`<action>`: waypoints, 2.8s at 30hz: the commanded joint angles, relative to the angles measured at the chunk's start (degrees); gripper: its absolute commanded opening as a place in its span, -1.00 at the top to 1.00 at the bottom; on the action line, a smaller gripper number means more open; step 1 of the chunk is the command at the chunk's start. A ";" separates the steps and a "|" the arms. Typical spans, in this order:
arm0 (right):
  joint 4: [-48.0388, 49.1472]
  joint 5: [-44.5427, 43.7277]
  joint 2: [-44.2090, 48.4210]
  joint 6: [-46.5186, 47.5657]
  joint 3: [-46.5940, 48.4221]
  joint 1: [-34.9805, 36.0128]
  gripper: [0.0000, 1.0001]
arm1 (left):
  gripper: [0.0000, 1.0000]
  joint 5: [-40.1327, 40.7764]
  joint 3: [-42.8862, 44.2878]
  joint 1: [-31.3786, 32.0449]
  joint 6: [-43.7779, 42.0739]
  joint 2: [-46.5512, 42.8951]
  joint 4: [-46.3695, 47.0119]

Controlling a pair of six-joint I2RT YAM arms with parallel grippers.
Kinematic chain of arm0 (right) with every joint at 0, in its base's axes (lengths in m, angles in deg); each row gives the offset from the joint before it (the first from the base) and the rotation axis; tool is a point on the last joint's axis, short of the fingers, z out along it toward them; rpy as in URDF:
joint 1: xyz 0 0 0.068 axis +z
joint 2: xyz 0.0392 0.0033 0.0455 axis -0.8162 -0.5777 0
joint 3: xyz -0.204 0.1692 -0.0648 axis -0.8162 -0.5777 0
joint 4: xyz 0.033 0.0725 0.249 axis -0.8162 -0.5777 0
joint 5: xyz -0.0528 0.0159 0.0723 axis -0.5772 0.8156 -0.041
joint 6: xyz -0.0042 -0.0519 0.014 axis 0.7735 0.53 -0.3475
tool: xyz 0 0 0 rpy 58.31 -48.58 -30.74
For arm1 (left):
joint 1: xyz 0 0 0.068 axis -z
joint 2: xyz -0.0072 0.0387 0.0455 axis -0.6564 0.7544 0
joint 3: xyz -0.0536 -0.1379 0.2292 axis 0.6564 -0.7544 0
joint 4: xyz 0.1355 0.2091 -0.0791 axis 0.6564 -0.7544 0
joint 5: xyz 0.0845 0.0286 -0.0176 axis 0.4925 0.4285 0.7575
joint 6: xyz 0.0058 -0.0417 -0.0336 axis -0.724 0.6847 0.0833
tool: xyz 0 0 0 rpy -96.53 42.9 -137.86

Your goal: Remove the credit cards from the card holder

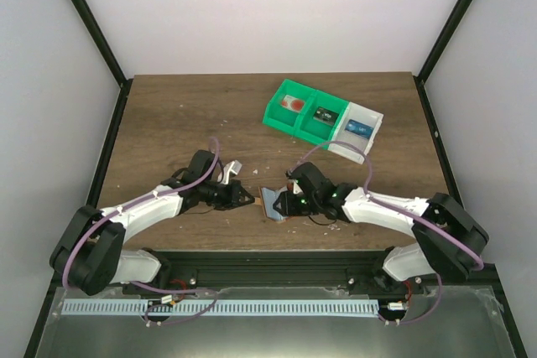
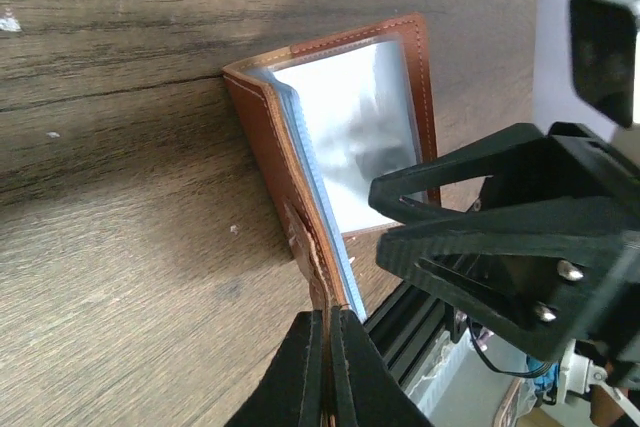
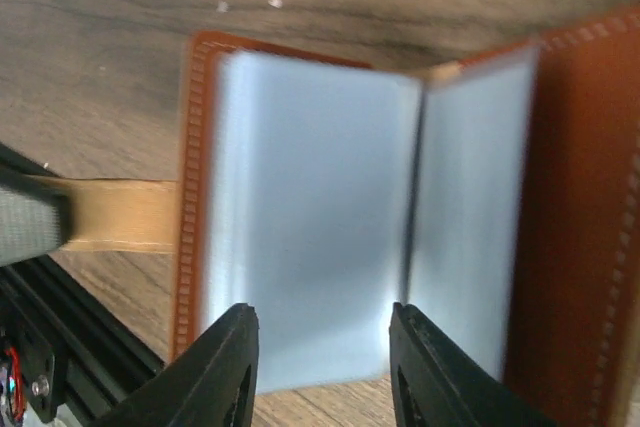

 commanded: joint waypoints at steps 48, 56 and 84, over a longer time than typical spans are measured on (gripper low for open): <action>16.01 1.92 -3.23 3.11 -12.75 -2.44 0.80 | 0.65 -1.47 -0.84 2.96 6.44 17.21 28.76; 13.46 1.61 -1.48 2.73 -12.48 -2.44 0.62 | 1.00 -1.95 -2.26 2.94 6.35 14.62 27.60; 12.05 5.47 -3.18 -8.53 -4.73 2.65 -0.37 | 1.00 1.29 -4.63 4.78 8.93 7.69 21.32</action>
